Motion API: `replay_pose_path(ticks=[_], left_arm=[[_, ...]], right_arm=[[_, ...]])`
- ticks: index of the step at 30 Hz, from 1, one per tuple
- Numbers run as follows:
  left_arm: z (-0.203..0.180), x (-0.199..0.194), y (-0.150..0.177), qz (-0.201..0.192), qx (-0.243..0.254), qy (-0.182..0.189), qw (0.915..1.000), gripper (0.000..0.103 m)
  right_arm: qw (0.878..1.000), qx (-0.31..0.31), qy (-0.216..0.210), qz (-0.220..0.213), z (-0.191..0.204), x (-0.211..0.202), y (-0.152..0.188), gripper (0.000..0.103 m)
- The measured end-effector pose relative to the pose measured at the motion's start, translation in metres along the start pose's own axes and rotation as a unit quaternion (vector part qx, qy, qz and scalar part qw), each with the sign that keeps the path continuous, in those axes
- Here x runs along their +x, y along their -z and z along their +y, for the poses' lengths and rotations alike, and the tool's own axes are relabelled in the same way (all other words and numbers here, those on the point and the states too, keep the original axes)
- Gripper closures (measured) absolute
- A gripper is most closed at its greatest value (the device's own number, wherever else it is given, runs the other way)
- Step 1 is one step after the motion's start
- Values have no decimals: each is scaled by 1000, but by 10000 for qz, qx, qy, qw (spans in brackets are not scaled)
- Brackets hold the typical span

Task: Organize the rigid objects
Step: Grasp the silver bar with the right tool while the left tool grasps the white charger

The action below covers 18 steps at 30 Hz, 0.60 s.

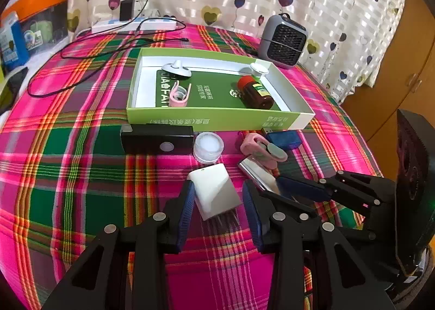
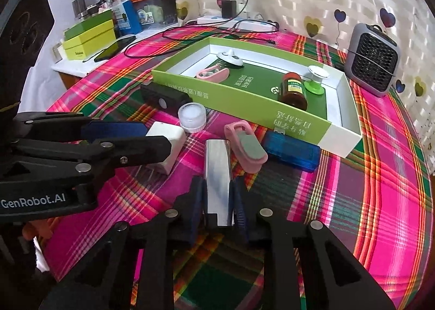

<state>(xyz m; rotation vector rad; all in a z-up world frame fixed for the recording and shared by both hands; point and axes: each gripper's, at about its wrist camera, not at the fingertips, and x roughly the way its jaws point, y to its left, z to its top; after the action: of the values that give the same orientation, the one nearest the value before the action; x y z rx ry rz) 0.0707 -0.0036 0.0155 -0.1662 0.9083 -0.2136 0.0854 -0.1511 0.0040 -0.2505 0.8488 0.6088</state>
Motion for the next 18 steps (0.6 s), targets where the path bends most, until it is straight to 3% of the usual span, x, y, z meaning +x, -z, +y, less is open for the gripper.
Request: replay_pose_path(ticks=[18], left_arm=[[-12,12,0,106,274,-339,9990,67]], right_arm=[[9999,122,69,-16,-4,-7,8,79]])
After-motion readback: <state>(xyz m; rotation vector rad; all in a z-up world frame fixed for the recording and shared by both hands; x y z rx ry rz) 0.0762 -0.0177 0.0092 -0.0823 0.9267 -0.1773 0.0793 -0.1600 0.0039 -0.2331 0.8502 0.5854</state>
